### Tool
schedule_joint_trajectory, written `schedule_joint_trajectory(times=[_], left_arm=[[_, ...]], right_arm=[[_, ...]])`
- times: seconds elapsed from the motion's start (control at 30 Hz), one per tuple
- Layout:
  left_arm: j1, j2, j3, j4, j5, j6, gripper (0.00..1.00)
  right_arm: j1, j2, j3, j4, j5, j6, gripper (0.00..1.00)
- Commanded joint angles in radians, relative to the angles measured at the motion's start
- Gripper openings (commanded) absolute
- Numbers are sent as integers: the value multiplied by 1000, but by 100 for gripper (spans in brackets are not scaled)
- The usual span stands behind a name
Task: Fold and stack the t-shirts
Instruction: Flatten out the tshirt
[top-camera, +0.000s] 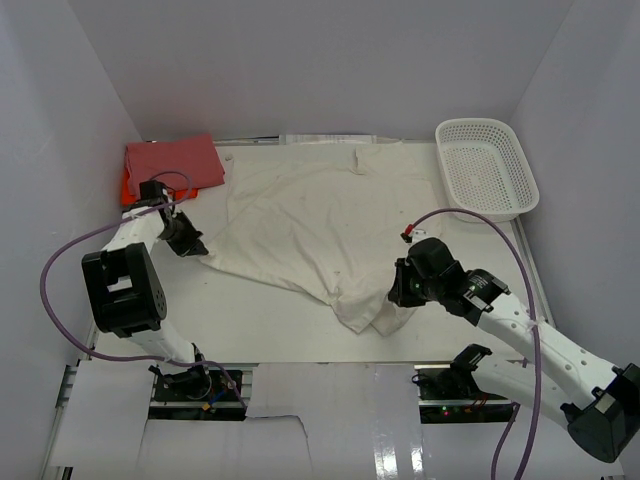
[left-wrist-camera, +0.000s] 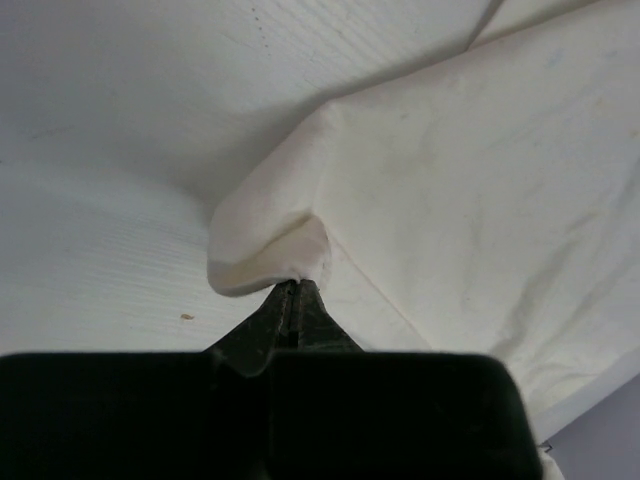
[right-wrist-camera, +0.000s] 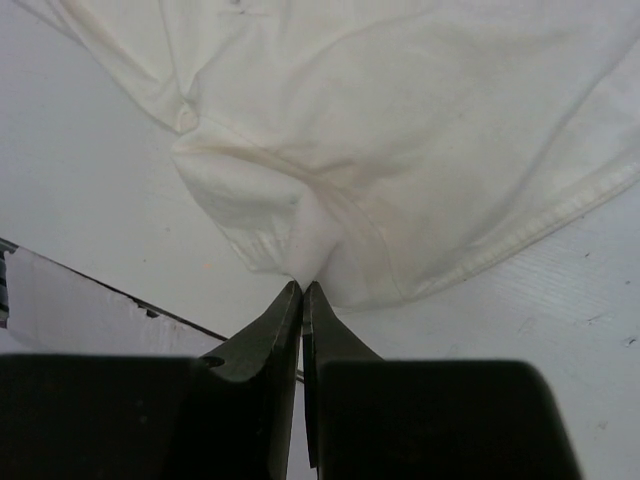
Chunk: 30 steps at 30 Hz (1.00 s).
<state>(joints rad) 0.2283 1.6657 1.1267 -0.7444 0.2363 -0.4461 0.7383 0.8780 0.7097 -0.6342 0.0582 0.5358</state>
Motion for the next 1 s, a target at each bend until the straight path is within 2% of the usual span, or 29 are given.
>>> schedule_joint_trajectory(times=[0.0, 0.27, 0.63, 0.97], left_arm=[[19, 12, 33, 13, 113, -34, 0], [48, 19, 4, 63, 182, -94, 0], [163, 3, -1, 96, 213, -140, 0], [210, 14, 7, 97, 225, -129, 0]], right_arm=[[-59, 30, 36, 14, -47, -97, 8], [-180, 119, 96, 31, -107, -195, 8], [-315, 187, 157, 25, -161, -286, 8], [-373, 88, 123, -39, -187, -293, 8]])
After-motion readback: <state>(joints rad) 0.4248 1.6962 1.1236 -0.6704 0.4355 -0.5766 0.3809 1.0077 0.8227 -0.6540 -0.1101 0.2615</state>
